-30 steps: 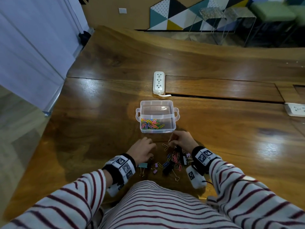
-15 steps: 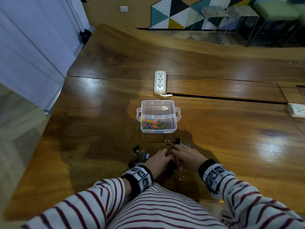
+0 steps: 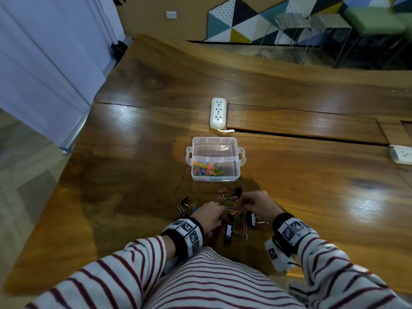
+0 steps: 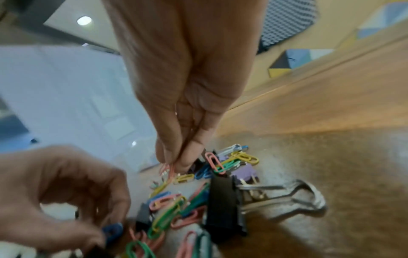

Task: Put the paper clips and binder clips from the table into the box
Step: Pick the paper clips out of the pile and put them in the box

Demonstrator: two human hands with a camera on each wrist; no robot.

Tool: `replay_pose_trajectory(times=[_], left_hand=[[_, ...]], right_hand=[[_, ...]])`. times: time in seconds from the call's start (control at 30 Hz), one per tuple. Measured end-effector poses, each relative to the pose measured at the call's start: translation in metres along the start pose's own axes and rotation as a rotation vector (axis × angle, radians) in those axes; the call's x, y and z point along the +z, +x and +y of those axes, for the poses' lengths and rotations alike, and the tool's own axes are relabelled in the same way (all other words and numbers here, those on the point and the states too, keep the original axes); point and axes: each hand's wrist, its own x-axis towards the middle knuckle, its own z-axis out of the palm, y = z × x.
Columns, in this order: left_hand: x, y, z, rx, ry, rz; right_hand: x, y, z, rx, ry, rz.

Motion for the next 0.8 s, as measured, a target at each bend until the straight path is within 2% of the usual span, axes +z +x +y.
replay_pose_trajectory(times=[0.1,0.23,0.33,0.43,0.57,0.6,0.73,0.8], left_hand=[[-0.013,0.000,-0.010,-0.019,-0.231,0.085],[-0.053,0.002,-0.027,-0.130,-0.593,0.311],[-0.083,0.009,-0.041,-0.135,-0.745,0.398],[-0.099,0.021,-0.051,-0.208,-0.694,0.426],[-0.104,0.028,-0.059,-0.232,-0.513,0.287],[-0.103,0.027,-0.060,-0.229,-0.496,0.292],[-0.095,0.007,-0.065,-0.112,-0.513,0.475],[-0.087,-0.005,-0.066,-0.113,-0.503,0.486]], right_hand=[[-0.006,-0.006,0.002,0.049,0.206,0.043],[-0.006,-0.003,0.002,0.138,0.471,0.041],[-0.008,0.004,-0.005,0.190,0.625,0.029],[-0.015,0.016,-0.019,0.223,0.721,0.096],[-0.028,0.046,-0.035,0.259,0.828,0.215],[-0.030,0.054,-0.038,0.258,0.819,0.226],[-0.029,0.074,-0.052,0.217,0.697,0.265],[-0.025,0.077,-0.057,0.179,0.584,0.226]])
